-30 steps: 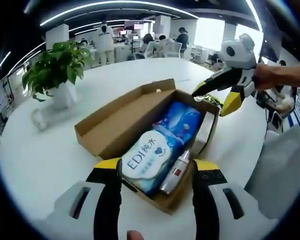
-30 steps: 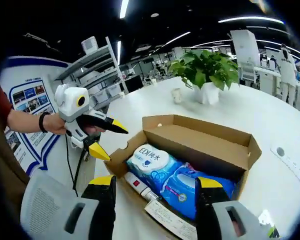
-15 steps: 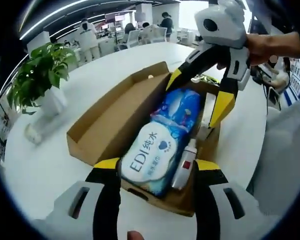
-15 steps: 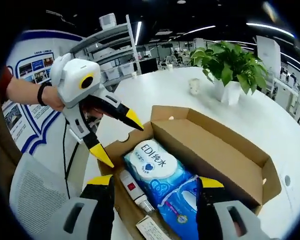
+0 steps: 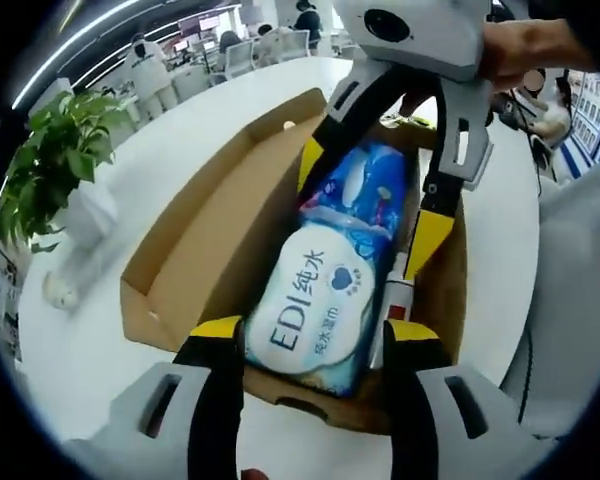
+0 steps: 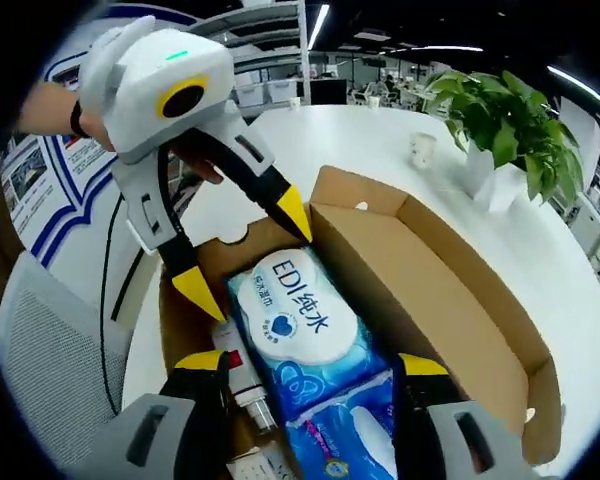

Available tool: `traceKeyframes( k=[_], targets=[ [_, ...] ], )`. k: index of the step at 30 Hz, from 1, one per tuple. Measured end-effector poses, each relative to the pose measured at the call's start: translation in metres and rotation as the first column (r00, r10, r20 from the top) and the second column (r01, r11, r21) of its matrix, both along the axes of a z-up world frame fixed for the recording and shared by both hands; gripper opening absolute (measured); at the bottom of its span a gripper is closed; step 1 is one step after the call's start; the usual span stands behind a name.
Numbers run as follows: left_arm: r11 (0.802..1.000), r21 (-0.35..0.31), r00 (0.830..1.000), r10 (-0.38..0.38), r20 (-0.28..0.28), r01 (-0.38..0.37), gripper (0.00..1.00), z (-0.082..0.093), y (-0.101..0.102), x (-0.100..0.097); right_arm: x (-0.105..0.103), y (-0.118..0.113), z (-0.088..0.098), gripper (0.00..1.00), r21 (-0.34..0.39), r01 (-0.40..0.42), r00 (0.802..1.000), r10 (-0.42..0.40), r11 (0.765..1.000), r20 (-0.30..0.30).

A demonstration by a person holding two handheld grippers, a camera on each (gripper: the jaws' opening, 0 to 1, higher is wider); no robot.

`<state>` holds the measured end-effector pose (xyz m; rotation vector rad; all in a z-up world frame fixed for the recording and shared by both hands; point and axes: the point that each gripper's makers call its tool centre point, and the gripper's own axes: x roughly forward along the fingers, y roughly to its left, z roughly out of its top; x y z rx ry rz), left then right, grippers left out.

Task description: Operate the shoe box by opening the lid, removing the specified soft item, and placing it in the target area until the item is outside and the box remains undamaged.

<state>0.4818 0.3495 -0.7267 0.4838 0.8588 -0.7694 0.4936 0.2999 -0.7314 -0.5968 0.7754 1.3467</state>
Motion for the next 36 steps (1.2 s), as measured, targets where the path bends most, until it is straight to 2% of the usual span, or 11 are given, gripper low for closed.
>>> traceKeyframes(
  k=[4, 7, 13, 16, 18, 31, 36],
  targets=[
    [0.998, 0.041, 0.999, -0.047, -0.017, 0.047, 0.54, -0.009, -0.001, -0.001, 0.004, 0.004, -0.011, 0.66, -0.046, -0.052, 0.998, 0.053, 0.998, 0.022],
    [0.995, 0.074, 0.997, -0.072, -0.015, 0.073, 0.52, -0.014, -0.001, 0.001, 0.004, 0.009, -0.016, 0.64, -0.067, -0.083, 0.996, 0.084, 0.994, 0.017],
    [0.976, 0.143, 0.986, -0.161, -0.031, 0.164, 0.55, -0.024, -0.005, 0.002, 0.000, 0.011, -0.032, 0.62, -0.131, -0.157, 0.986, 0.163, 0.979, 0.036],
    [0.974, 0.148, 0.985, -0.169, -0.041, 0.173, 0.56, -0.027, -0.005, 0.002, 0.000, 0.010, -0.038, 0.62, -0.152, -0.176, 0.981, 0.186, 0.973, 0.049],
    [0.973, 0.147, 0.984, -0.172, -0.048, 0.177, 0.56, -0.028, -0.005, 0.003, 0.003, 0.010, -0.039, 0.58, -0.166, -0.186, 0.977, 0.200, 0.968, 0.072],
    [0.972, 0.125, 0.980, -0.195, -0.046, 0.199, 0.55, -0.026, -0.007, -0.004, -0.005, 0.007, -0.037, 0.57, -0.149, -0.197, 0.976, 0.209, 0.969, 0.069],
    [0.965, 0.136, 0.974, -0.219, -0.054, 0.225, 0.55, -0.027, -0.010, -0.008, -0.010, 0.003, -0.038, 0.57, -0.172, -0.228, 0.967, 0.244, 0.958, 0.079]
  ],
)
